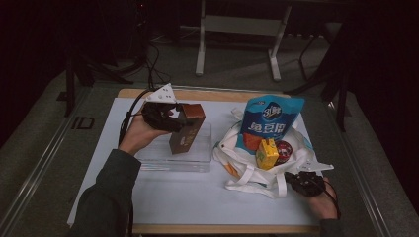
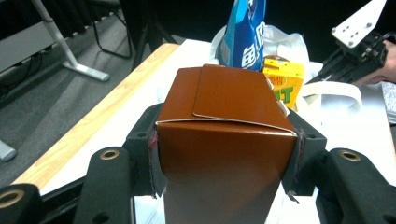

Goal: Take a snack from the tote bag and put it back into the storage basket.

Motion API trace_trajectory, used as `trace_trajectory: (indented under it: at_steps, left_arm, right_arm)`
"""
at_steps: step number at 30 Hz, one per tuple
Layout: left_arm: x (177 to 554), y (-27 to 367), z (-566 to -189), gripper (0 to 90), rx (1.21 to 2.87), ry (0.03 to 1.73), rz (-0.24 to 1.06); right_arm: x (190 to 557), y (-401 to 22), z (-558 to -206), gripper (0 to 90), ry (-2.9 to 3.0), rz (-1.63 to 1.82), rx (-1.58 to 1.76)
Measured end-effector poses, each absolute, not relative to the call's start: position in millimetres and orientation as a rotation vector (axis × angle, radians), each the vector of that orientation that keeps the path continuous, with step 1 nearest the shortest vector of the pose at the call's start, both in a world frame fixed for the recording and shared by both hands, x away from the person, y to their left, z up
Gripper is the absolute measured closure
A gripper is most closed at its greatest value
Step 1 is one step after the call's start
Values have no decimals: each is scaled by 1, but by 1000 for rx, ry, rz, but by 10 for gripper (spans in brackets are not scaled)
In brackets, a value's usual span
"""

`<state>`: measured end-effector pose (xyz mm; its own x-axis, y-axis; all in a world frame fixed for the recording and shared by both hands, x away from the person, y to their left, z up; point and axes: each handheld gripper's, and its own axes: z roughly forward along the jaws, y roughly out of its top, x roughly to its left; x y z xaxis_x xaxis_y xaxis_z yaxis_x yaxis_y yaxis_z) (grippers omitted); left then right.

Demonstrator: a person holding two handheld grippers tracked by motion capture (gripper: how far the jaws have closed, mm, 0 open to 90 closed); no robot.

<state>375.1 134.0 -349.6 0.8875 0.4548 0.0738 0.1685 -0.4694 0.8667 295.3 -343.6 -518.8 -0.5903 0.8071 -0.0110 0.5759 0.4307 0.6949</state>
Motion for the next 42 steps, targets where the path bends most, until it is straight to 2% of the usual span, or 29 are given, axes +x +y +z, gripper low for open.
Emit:
trace_trajectory:
  at_steps: [42]
  left_arm:
    - [375,160,-374,429,2303,487,351]
  right_arm:
    - [295,-343,-519,839,2344,942,1187]
